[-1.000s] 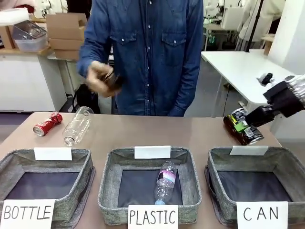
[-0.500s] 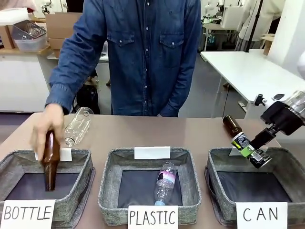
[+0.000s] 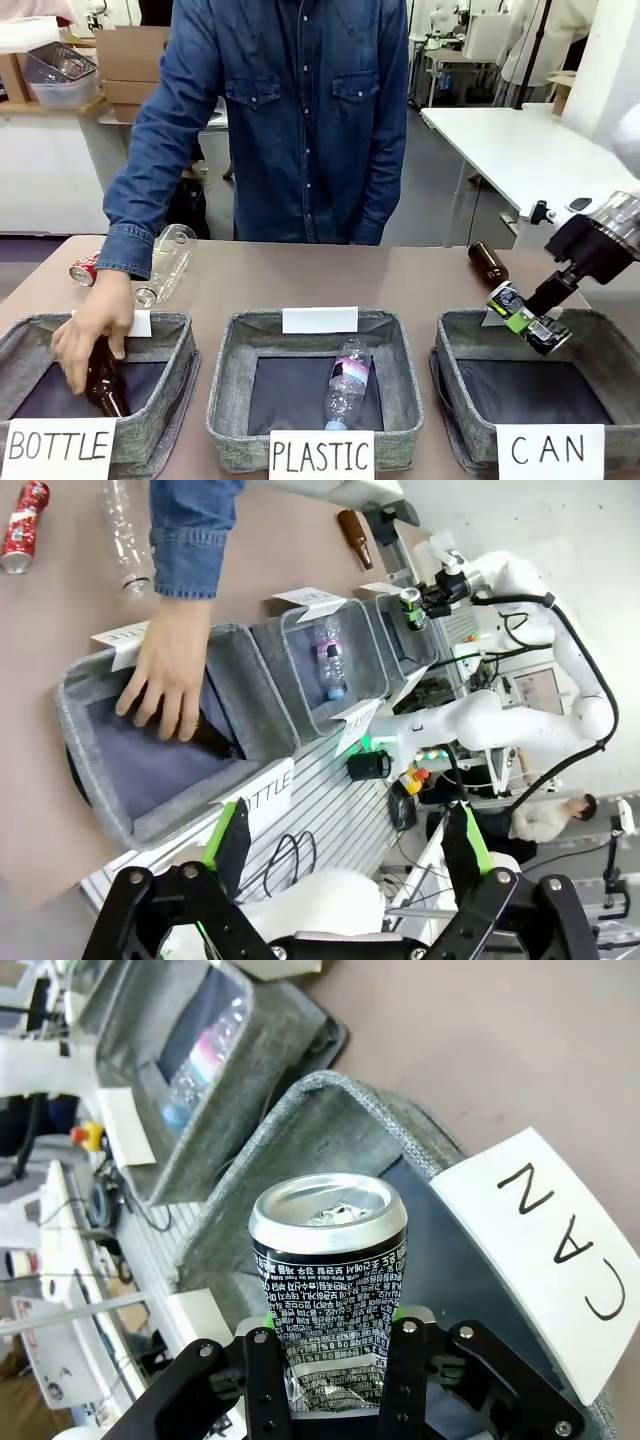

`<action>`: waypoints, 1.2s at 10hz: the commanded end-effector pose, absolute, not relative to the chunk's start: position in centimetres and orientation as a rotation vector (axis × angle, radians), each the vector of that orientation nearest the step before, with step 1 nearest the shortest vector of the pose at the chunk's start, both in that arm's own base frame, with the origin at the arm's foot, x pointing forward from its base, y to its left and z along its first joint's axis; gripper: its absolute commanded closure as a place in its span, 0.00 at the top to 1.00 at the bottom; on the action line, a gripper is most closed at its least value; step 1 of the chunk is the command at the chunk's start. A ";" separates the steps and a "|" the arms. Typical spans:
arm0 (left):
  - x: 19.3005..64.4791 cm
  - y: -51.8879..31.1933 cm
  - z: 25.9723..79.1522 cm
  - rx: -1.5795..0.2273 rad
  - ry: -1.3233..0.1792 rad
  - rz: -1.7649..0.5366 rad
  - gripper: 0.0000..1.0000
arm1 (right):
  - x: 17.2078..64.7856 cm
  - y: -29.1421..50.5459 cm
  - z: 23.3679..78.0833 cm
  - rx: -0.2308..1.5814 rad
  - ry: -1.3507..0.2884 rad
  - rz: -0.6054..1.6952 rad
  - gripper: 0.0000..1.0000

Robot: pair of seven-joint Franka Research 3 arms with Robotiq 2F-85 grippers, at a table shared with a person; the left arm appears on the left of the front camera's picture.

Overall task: Sort the can waste into the basket.
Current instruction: Pick up the can waste from the table and place it in the right Fabric basket.

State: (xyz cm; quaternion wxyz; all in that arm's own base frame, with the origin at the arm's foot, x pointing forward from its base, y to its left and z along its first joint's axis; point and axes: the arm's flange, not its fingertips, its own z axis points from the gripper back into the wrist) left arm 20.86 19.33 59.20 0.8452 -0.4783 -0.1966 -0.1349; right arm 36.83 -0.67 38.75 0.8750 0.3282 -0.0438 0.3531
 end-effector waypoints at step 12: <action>21.5 18.3 58.9 -1.042 -0.416 -0.261 1.00 | 37.2 -0.5 40.3 0.626 -0.101 0.807 1.00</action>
